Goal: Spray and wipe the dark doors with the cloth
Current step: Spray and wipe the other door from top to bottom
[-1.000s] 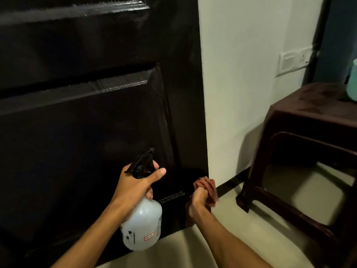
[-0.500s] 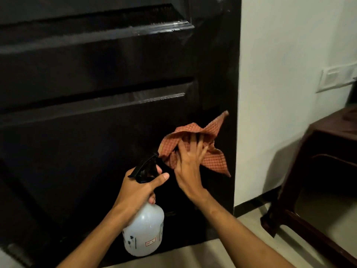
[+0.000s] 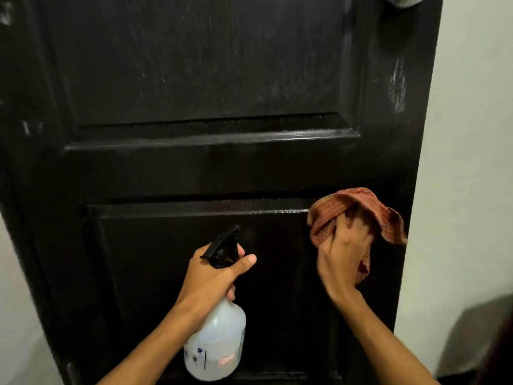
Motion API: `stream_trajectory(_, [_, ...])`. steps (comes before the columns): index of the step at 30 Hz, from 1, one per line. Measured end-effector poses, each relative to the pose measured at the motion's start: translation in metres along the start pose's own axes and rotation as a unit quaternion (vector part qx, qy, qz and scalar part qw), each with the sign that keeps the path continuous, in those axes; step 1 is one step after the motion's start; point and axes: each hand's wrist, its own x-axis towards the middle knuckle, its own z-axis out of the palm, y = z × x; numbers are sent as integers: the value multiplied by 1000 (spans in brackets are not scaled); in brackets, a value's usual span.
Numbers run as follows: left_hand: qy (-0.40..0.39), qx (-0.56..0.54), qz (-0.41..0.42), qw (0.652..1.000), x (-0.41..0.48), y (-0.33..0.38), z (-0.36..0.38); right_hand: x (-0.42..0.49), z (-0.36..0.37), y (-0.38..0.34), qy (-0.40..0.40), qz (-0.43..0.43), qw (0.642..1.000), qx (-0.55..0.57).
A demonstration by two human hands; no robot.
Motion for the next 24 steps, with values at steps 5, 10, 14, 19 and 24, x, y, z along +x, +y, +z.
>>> stream_trajectory(5, [3,-13,15,1000,10,36,23,-14,16,-46,-95,-264,957,-69])
stream_trajectory(10, [-15,-24,3,1000,13,60,31,37,-19,-24,19,-129,989,-65])
stream_trajectory(14, [-18,-14,15,1000,20,75,34,85,-37,-18,62,63,996,8])
stream_trajectory(19, [-32,-18,31,999,28,96,44,90,-29,-90,19,-200,979,-31])
stream_trajectory(24, [-61,-6,32,998,31,125,64,122,-47,-56,64,-114,991,-11])
